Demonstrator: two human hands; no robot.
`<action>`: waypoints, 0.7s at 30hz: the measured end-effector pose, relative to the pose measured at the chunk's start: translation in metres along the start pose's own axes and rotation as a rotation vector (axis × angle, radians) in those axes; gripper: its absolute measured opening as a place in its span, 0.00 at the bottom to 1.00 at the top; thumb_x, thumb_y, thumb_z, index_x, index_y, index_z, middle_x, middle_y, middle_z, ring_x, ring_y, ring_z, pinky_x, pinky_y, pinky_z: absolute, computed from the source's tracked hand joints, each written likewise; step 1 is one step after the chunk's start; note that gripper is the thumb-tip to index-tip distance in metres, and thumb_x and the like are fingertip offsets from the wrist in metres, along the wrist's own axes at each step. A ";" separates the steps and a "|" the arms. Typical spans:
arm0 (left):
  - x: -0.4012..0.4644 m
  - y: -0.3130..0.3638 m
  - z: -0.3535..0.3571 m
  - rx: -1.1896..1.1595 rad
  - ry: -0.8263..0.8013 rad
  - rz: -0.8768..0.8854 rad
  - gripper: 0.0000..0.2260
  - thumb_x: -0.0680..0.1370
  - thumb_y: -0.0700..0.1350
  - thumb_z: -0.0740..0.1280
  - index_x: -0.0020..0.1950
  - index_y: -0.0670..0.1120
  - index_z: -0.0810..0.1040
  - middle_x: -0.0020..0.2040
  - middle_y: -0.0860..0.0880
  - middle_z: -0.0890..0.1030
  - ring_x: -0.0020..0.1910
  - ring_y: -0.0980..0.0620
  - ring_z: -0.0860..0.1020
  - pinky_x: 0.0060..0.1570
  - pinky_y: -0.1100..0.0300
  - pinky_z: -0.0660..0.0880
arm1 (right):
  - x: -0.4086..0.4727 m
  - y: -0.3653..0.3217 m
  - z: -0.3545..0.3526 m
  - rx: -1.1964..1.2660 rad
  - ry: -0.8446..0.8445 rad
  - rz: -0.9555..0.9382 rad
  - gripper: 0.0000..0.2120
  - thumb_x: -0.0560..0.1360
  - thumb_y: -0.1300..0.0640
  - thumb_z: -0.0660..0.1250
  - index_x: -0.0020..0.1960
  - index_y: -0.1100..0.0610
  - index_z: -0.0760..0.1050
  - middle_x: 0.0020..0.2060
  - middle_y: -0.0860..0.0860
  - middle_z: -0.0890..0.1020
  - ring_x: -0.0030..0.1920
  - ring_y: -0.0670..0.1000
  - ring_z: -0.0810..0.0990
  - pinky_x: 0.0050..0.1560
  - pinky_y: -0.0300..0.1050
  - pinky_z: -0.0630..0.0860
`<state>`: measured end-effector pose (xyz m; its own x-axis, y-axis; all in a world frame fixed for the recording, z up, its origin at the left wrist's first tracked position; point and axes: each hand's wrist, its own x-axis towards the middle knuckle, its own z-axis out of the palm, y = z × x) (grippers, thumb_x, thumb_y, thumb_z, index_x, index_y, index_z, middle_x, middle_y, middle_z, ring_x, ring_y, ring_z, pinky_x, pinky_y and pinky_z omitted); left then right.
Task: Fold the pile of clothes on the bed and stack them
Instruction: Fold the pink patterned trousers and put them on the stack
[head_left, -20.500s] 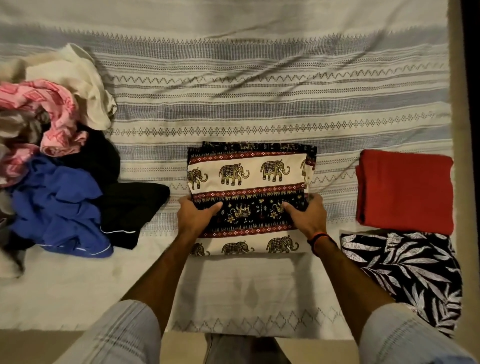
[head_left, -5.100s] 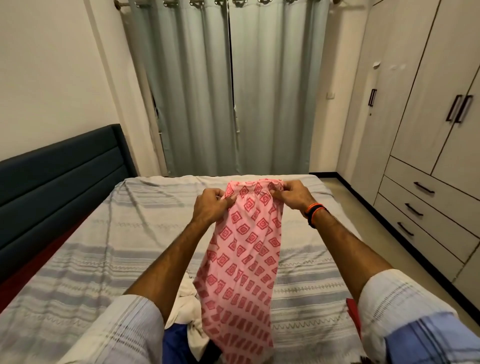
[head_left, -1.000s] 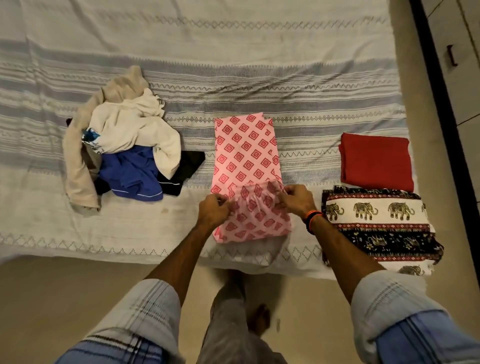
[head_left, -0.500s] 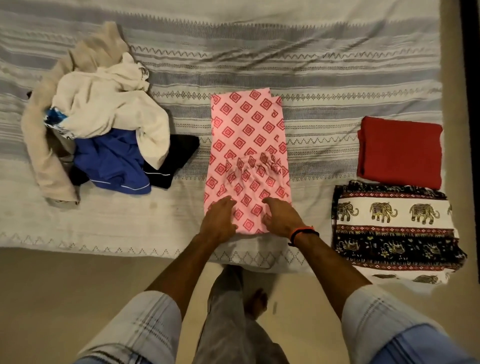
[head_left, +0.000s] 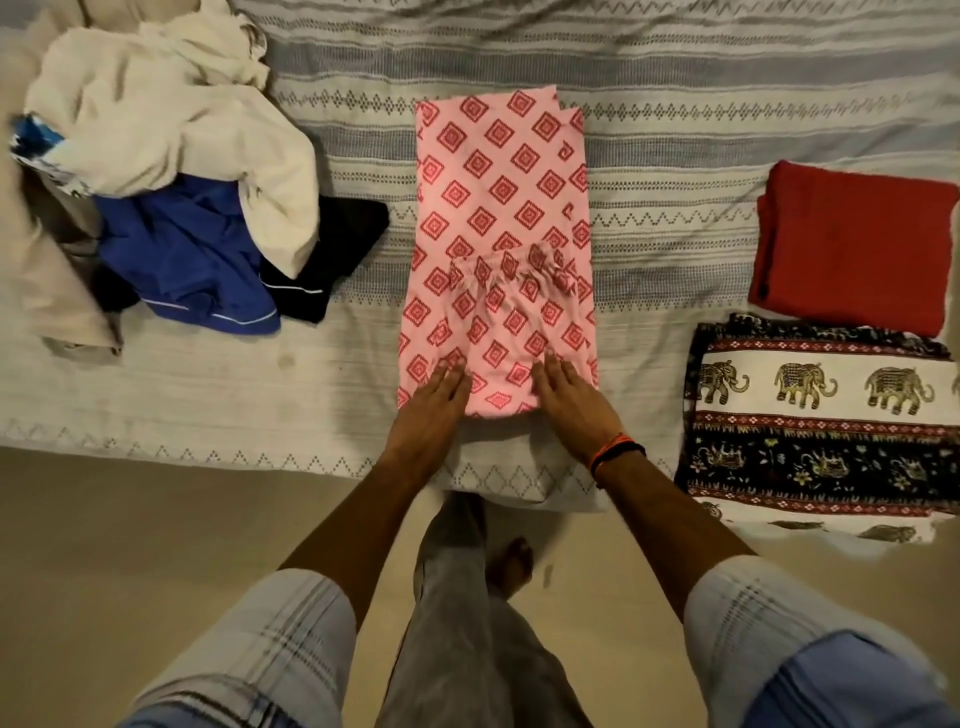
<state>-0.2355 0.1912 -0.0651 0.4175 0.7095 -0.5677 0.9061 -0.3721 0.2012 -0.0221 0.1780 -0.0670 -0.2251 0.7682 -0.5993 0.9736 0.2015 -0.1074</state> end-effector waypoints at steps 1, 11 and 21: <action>-0.001 -0.001 -0.005 -0.012 -0.001 -0.003 0.32 0.81 0.39 0.61 0.81 0.46 0.47 0.81 0.45 0.47 0.79 0.46 0.46 0.75 0.46 0.53 | 0.000 0.001 -0.005 -0.008 0.004 -0.005 0.26 0.83 0.64 0.53 0.78 0.65 0.49 0.77 0.66 0.56 0.76 0.64 0.60 0.71 0.60 0.68; -0.053 0.022 -0.074 -0.052 0.017 0.030 0.26 0.79 0.34 0.60 0.76 0.47 0.64 0.76 0.45 0.66 0.74 0.46 0.65 0.71 0.49 0.66 | -0.059 0.001 -0.061 -0.079 0.041 -0.039 0.12 0.81 0.62 0.56 0.63 0.59 0.73 0.58 0.56 0.79 0.57 0.58 0.79 0.55 0.54 0.78; -0.144 0.061 -0.067 -0.069 -0.017 -0.016 0.23 0.80 0.37 0.62 0.73 0.51 0.69 0.73 0.47 0.70 0.69 0.45 0.70 0.68 0.53 0.67 | -0.152 -0.015 -0.066 -0.080 0.019 -0.025 0.15 0.80 0.62 0.58 0.64 0.55 0.74 0.58 0.56 0.79 0.57 0.57 0.79 0.58 0.51 0.77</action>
<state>-0.2357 0.1066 0.0818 0.4018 0.7047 -0.5848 0.9157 -0.3177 0.2462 -0.0054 0.0985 0.0781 -0.2507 0.7735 -0.5821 0.9617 0.2678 -0.0582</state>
